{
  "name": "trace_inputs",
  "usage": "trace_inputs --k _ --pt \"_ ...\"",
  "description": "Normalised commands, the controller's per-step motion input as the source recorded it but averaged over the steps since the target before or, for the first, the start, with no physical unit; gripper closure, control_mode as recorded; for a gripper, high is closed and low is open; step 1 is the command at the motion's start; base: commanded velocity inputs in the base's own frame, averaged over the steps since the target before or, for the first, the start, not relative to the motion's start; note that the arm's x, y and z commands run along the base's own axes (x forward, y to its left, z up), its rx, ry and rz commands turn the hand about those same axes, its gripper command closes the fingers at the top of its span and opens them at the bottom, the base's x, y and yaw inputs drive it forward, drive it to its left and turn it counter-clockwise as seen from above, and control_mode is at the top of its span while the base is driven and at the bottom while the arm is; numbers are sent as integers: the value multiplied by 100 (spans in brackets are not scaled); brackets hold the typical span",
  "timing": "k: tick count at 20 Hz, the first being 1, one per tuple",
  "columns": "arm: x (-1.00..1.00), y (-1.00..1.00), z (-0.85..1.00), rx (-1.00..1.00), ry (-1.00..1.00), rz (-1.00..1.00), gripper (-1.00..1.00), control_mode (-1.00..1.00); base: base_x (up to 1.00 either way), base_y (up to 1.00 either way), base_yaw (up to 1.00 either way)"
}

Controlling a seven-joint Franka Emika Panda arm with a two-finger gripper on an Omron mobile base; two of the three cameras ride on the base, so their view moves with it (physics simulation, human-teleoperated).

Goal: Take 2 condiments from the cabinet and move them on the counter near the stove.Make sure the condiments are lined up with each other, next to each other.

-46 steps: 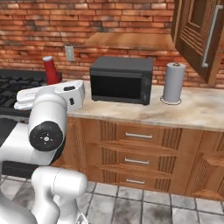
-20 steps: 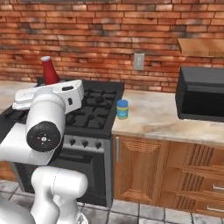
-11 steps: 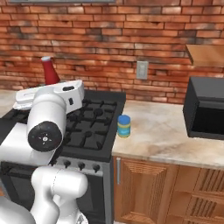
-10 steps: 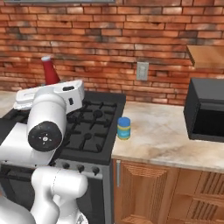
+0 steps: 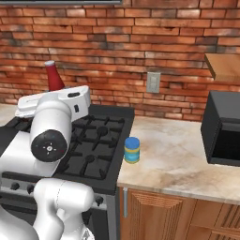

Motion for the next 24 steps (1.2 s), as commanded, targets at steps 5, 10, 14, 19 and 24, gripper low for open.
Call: trace_inputs --k 5,10,14,19,24 --pt "0 0 0 0 0 0 100 100 41 15 0" --pt "0 0 0 0 0 0 100 100 6 1 0" --pt "4 0 -4 0 0 0 100 -100 3 0 0" --pt "16 -14 -31 0 9 6 100 -100 0 0 0" --pt "16 -37 -30 0 12 15 100 -100 0 0 0"
